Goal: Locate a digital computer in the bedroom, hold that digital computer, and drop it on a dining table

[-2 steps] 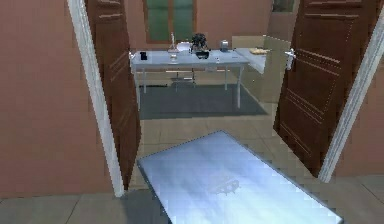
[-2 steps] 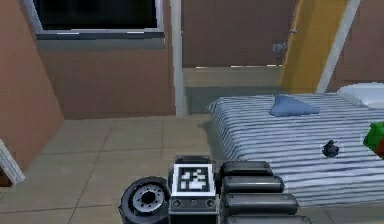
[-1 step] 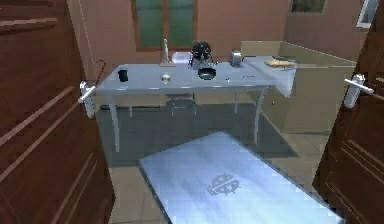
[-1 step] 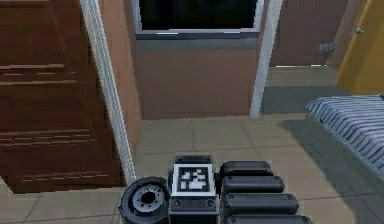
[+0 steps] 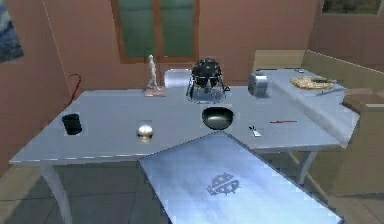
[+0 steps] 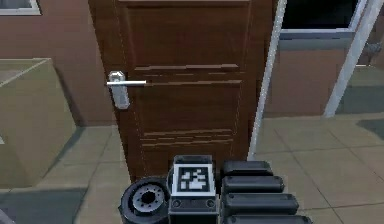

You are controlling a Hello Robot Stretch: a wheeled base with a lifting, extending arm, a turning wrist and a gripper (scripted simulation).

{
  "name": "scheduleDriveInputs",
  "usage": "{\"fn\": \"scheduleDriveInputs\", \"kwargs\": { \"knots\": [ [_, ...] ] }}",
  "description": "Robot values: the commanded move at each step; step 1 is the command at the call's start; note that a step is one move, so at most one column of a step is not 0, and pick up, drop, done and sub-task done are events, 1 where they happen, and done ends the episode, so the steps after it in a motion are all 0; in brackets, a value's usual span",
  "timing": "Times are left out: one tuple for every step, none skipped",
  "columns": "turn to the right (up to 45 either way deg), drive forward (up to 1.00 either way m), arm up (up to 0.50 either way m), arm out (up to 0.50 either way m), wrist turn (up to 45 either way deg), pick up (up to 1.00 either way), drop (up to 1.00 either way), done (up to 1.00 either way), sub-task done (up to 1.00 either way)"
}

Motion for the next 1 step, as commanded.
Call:
{"fn": "scheduleDriveInputs", "kwargs": {
  "knots": [
    [3.0,0.00,0.00,0.00,0.0,0.00,0.00,0.00,0.00]
  ]
}}
